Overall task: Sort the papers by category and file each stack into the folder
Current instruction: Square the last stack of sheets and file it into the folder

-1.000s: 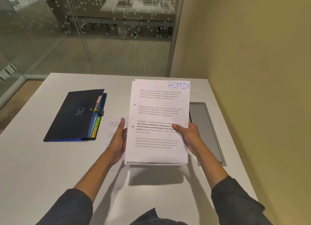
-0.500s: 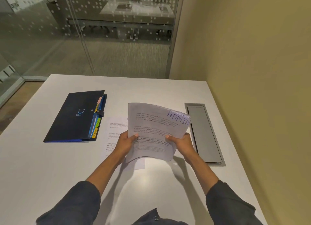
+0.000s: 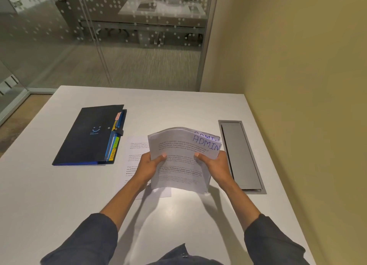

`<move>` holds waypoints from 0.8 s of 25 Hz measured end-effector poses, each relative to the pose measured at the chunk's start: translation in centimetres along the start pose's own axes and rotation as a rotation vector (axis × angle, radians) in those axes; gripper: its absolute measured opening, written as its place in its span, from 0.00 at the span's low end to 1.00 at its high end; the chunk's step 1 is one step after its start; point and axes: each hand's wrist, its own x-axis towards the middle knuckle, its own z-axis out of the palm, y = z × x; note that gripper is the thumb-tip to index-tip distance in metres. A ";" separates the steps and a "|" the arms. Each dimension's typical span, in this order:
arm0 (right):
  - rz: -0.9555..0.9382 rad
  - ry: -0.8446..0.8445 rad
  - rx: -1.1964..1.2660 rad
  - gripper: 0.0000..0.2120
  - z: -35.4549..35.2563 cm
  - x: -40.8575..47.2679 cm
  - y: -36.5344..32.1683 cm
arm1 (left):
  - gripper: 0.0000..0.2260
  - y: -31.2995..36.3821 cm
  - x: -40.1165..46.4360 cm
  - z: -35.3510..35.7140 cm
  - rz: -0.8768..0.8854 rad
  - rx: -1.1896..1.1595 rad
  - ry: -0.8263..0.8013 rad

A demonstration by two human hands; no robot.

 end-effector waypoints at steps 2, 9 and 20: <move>-0.037 0.014 0.037 0.10 0.0 -0.3 -0.9 | 0.06 0.4 0.0 0.1 0.027 -0.003 -0.006; -0.125 0.030 0.071 0.10 -0.9 -0.8 -2.3 | 0.08 1.2 -0.5 0.0 0.099 -0.010 -0.028; -0.212 0.064 0.071 0.18 -1.1 -0.5 -3.5 | 0.09 0.9 -0.4 -0.1 0.138 0.016 -0.053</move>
